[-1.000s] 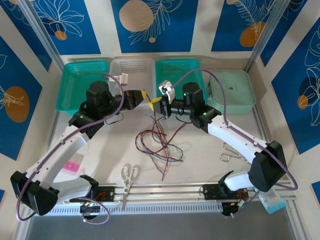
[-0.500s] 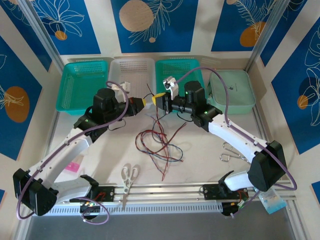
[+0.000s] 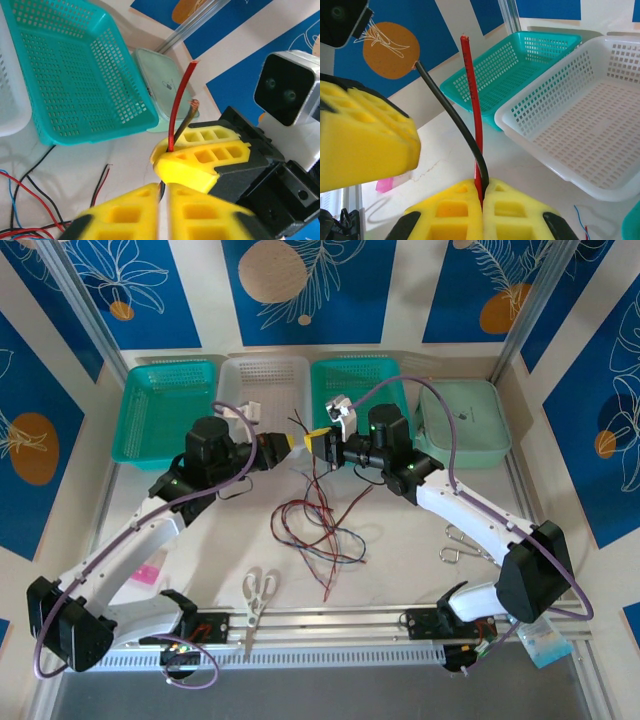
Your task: Untangle the cables
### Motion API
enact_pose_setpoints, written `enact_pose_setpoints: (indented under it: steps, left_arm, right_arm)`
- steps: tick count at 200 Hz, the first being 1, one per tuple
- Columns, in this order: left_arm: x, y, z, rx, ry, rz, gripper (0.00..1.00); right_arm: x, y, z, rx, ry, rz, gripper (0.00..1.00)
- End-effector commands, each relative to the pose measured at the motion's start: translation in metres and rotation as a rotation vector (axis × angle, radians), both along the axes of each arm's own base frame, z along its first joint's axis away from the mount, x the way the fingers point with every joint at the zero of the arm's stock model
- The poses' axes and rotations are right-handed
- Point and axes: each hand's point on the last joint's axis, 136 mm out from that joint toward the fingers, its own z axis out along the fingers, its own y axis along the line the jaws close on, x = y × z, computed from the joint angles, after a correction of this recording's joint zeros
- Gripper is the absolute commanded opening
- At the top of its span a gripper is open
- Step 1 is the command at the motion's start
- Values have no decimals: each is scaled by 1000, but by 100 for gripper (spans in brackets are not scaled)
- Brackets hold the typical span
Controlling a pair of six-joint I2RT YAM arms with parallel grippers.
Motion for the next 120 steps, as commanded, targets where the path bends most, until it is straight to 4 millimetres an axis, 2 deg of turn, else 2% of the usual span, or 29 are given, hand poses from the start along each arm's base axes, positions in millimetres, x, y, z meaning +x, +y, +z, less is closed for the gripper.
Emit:
enact_pose_setpoints:
  steps: [1, 33, 46, 61, 120]
  left_arm:
    - [-8, -2, 26, -68, -82, -24, 41]
    - [-9, 0, 43, -99, -135, -18, 43]
    - [-7, 0, 46, -102, -145, -9, 47]
    - [-3, 0, 47, -98, -149, 1, 48]
    - [9, -5, 51, -116, -178, 15, 43]
  right_arm:
    - [-5, 0, 6, 15, -11, 12, 0]
    - [-5, 0, 6, 9, -11, 15, 0]
    - [-5, 1, 6, 3, -13, 17, 0]
    - [-7, 2, 7, 0, -21, 23, 0]
    - [-11, 3, 9, -1, -30, 37, 0]
